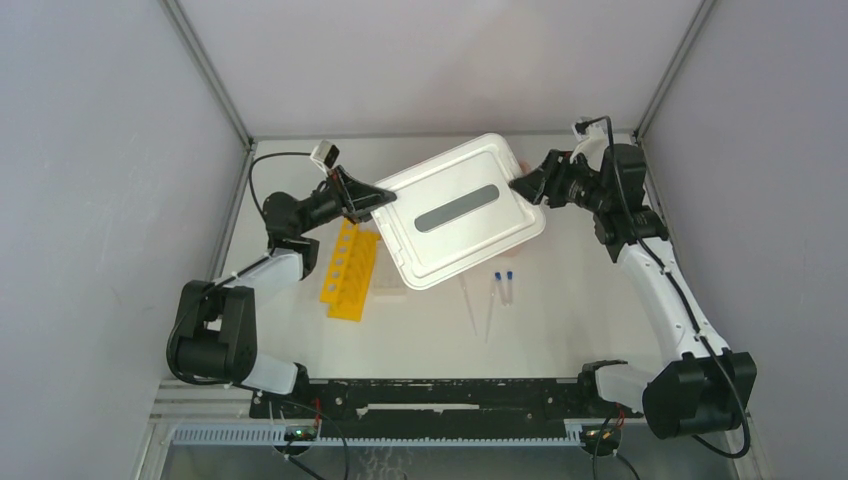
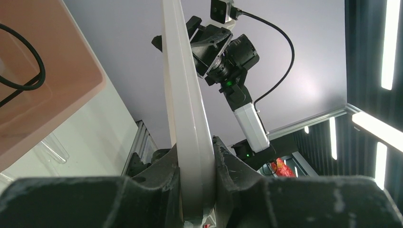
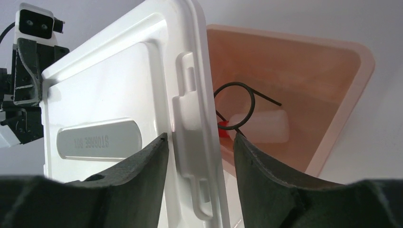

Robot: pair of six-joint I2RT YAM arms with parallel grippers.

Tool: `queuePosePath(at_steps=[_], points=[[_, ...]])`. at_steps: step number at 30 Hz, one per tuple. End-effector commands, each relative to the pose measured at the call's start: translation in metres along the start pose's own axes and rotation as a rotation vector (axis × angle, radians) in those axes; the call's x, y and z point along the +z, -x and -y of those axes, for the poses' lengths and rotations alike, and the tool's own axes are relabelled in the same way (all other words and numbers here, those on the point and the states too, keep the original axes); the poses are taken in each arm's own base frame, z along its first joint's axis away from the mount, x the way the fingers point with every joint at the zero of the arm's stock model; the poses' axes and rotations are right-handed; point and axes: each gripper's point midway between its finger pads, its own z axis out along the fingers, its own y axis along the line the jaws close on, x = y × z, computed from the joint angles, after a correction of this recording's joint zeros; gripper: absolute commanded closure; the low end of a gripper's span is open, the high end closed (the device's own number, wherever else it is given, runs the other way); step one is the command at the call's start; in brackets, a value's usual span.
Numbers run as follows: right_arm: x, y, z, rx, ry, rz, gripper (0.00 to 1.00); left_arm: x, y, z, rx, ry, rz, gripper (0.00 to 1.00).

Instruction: Organize the chemistry lab equipment

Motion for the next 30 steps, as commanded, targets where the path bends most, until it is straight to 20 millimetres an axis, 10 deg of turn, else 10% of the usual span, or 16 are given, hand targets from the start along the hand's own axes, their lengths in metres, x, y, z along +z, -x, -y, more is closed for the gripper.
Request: queuePosePath(at_steps=[1, 30], points=[[-0.005, 0.006, -0.021, -0.022, 0.082, 0.033, 0.42, 0.007, 0.008, 0.038, 0.126, -0.072, 0.002, 1.0], [-0.022, -0.005, -0.048, 0.047, 0.303, 0.033, 0.39, 0.006, -0.002, 0.042, 0.17, -0.043, -0.066, 1.0]])
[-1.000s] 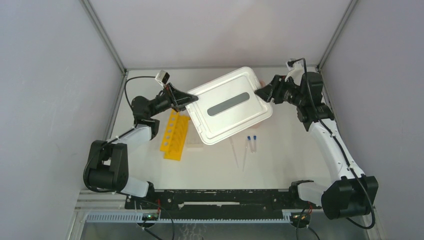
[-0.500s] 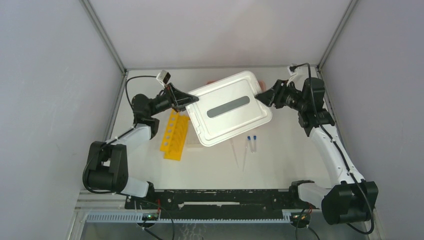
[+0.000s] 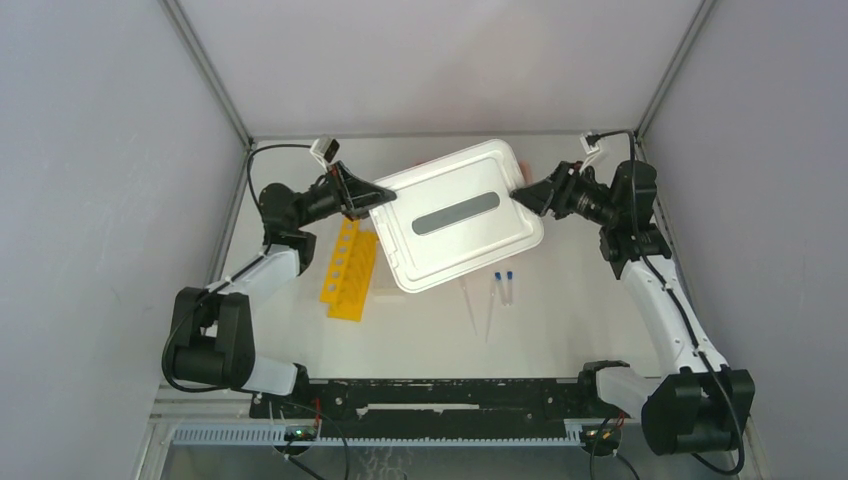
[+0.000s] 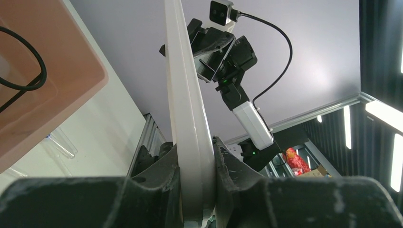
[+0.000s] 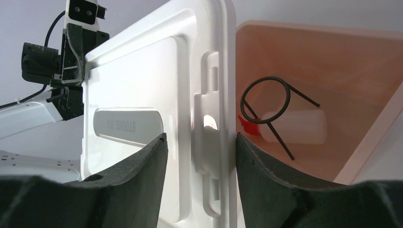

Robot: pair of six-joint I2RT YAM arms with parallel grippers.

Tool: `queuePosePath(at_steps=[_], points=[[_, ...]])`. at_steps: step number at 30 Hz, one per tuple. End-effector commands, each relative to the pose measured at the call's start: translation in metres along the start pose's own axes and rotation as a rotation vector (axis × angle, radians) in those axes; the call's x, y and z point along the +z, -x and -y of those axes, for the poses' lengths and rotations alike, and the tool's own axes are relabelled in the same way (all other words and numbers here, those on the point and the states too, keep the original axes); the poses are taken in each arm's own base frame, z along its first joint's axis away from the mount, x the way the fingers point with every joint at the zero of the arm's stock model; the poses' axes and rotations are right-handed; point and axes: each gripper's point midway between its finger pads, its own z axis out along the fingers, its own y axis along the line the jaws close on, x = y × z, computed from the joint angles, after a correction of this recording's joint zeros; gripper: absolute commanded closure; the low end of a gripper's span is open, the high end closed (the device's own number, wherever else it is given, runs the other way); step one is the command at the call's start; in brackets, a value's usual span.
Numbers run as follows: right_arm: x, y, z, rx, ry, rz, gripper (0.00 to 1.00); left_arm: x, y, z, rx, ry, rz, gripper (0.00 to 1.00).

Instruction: Organize the chemistry lab equipment

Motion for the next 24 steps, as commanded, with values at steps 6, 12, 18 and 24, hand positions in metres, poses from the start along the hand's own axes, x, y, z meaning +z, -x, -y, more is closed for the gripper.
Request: queuePosePath(at_steps=[6, 12, 18, 24], points=[[0.002, 0.0, -0.031, -0.019, 0.177, -0.013, 0.39, 0.003, 0.0, 0.041, 0.116, -0.089, -0.03, 1.0], [0.003, -0.003, -0.037, -0.026, 0.202, -0.024, 0.39, 0.003, -0.001, 0.046, 0.11, -0.117, -0.036, 1.0], [0.011, -0.01, -0.042, -0.023, 0.22, -0.046, 0.41, 0.004, -0.002, 0.045, 0.107, -0.118, -0.044, 1.0], [0.015, -0.012, -0.043, -0.008, 0.232, -0.055, 0.67, 0.004, -0.001, 0.041, 0.104, -0.112, -0.045, 1.0]])
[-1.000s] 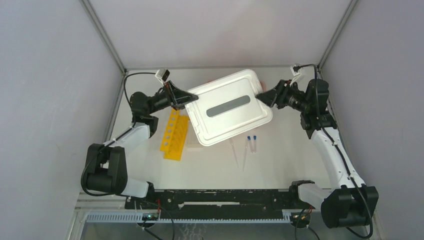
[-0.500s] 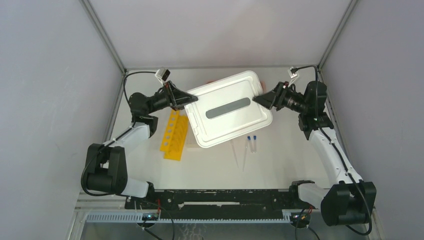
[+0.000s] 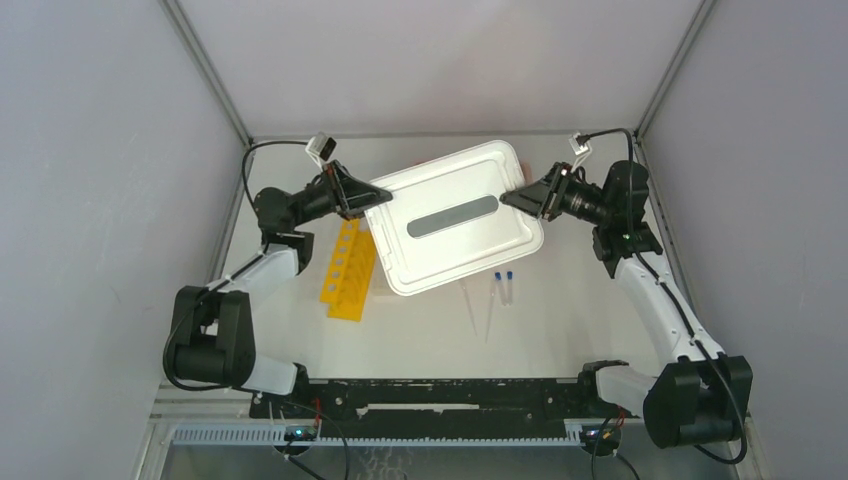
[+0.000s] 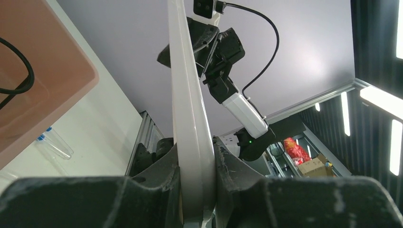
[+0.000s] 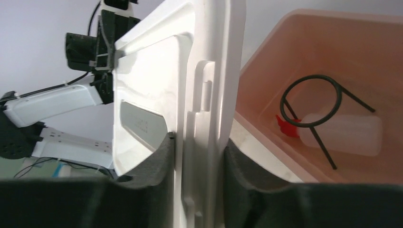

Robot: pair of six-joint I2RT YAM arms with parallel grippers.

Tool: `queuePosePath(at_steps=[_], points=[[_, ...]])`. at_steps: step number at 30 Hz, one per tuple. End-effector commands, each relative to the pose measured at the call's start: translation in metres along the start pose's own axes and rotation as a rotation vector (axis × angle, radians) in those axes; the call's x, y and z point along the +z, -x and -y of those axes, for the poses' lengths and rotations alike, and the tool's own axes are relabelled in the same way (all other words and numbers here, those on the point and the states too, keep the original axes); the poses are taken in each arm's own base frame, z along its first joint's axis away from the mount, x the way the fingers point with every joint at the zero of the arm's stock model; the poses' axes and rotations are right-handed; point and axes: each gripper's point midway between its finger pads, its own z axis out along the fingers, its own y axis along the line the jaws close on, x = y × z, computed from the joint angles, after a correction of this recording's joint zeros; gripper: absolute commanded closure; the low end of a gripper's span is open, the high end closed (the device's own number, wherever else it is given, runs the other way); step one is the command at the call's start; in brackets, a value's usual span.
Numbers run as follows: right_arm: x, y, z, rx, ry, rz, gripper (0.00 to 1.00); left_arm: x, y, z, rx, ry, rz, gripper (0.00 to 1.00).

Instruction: Organize the chemistry lab equipment

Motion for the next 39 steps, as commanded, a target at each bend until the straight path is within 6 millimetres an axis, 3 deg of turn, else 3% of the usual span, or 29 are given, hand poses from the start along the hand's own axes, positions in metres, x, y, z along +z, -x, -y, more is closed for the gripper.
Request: queuePosePath(at_steps=[1, 7, 14, 23, 39], points=[[0.008, 0.001, -0.02, -0.054, 0.087, -0.01, 0.72, 0.01, 0.005, 0.025, 0.078, -0.062, -0.011, 1.0], [0.006, 0.007, -0.018, -0.025, 0.092, 0.002, 1.0, 0.01, 0.014, 0.01, 0.053, -0.043, 0.024, 0.89], [0.005, 0.013, -0.013, 0.013, 0.094, 0.016, 1.0, 0.002, 0.033, -0.015, 0.062, 0.027, 0.119, 0.77], [0.011, 0.024, -0.009, 0.1, 0.116, 0.04, 1.0, -0.007, 0.043, -0.061, 0.114, 0.258, 0.159, 0.6], [0.02, 0.037, 0.001, 0.206, 0.115, 0.084, 1.0, -0.031, 0.087, -0.059, 0.151, 0.387, 0.419, 0.44]])
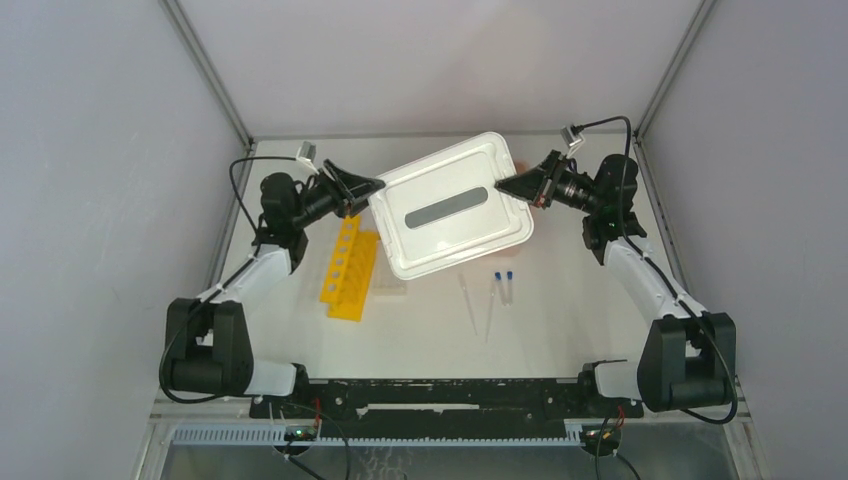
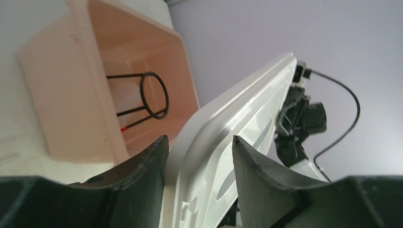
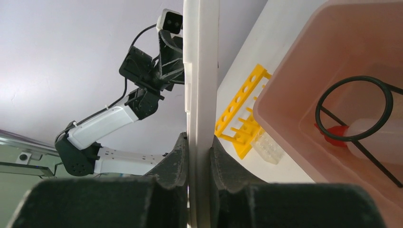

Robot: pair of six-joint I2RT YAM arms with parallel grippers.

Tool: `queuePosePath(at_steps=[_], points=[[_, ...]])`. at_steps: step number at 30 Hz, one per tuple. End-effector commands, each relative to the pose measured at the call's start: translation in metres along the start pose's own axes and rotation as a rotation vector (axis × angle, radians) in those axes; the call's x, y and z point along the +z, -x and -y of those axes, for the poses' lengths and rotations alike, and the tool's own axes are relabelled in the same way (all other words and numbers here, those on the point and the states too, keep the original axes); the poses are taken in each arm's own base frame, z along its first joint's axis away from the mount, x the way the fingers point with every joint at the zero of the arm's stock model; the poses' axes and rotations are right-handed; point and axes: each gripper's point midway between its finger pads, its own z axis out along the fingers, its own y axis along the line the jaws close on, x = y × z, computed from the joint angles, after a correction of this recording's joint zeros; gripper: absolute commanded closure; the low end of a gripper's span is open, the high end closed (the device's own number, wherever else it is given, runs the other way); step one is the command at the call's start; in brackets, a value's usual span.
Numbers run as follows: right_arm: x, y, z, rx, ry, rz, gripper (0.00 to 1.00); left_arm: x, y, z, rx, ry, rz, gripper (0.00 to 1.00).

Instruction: Organize the chemistry lab equipment

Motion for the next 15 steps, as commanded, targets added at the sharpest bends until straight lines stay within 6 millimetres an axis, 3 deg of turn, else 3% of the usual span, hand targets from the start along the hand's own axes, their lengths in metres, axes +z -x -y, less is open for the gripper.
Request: queuePosePath(at_steps=[1, 10, 15], points=[[0.001, 0.019, -0.008, -0.054, 0.019, 0.07, 1.0, -0.008, 0.045, 0.033, 0.088, -0.02, 0.176, 0.43], [0.001, 0.032, 0.002, -0.005, -0.007, 0.121, 1.0, -0.018, 0.064, 0.044, 0.092, -0.033, 0.288, 0.41], [0.002, 0.042, 0.01, 0.049, -0.026, 0.163, 1.0, -0.021, 0.065, 0.037, 0.089, -0.024, 0.299, 0.41]])
